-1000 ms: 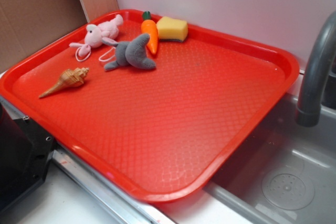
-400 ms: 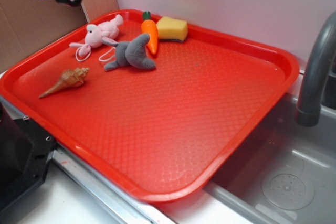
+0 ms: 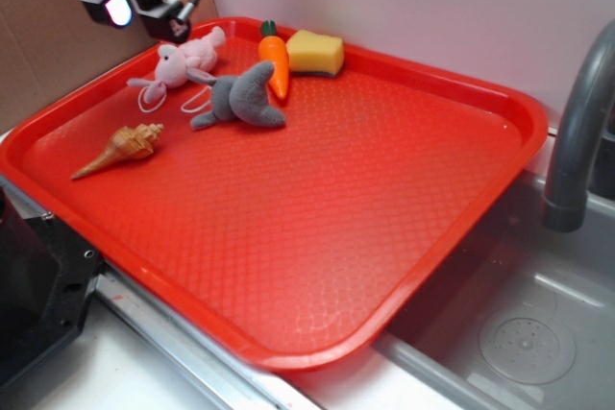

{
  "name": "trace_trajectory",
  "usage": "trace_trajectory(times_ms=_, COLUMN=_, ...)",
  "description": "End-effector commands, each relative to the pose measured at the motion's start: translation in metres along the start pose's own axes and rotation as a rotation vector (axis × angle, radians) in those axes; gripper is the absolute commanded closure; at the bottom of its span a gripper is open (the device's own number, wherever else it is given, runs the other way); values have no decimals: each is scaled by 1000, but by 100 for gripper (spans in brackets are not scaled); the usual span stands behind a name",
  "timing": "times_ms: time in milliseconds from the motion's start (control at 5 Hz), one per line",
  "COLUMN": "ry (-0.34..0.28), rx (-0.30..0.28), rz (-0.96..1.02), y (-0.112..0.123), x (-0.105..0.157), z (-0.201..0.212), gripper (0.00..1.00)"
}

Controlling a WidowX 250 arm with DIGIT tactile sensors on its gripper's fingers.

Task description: Grab the pink bunny.

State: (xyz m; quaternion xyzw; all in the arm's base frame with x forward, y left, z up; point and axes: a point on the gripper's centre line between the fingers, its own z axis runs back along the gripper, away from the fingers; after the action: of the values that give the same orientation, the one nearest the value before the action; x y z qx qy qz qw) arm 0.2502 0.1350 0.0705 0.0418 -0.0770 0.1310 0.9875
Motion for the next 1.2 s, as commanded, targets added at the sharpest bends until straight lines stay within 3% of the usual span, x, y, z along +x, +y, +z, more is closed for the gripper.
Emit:
trace_trajectory(times_ms=0, ry=8, rx=43, rz=-91, y=12, x=40, z=-32, gripper=0)
trace_trajectory(times_ms=200, ry=51, rx=15, rz=-150, y=7, x=42, z=-50, gripper=0)
trace_trajectory(times_ms=400, ry=56, rx=9, rz=-159, y=4, x=40, z=-53, gripper=76)
trace_trajectory(times_ms=600, ry=55, rx=3, rz=-119, y=4, x=36, z=-47, gripper=100)
trace_trajectory(times_ms=1000, ry=114, rx=40, rz=-77, y=-7, x=23, z=-13, gripper=100)
